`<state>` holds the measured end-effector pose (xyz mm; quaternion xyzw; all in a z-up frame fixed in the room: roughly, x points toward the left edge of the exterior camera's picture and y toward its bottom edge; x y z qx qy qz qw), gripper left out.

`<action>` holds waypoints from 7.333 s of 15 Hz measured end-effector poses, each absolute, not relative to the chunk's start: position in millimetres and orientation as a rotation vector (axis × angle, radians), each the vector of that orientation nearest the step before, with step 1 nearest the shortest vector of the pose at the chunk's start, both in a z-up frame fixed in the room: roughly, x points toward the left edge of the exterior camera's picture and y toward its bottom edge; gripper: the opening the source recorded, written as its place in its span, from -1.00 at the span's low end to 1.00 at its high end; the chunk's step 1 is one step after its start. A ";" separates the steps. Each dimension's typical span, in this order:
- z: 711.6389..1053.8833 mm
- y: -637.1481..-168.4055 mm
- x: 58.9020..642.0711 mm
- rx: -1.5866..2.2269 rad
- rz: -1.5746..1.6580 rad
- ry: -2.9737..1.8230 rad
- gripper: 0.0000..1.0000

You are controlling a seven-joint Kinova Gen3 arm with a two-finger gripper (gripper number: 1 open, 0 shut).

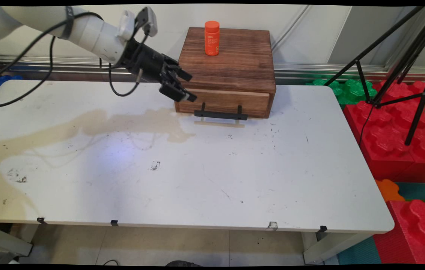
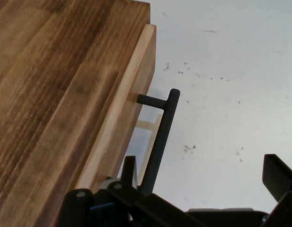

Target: Open the drawer

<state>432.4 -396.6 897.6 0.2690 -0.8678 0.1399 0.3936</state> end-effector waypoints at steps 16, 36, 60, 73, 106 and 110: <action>836.5 -440.8 387.4 0.621 0.332 -2.319 1.00; 795.8 -462.0 350.5 0.536 0.328 -2.441 1.00; 784.7 -432.7 324.6 0.418 0.300 -2.494 1.00; 785.5 -394.5 305.9 0.342 0.270 -2.498 1.00; 792.6 -305.9 267.6 0.251 0.176 -2.487 1.00; 792.6 -298.7 266.0 0.242 0.167 -2.488 1.00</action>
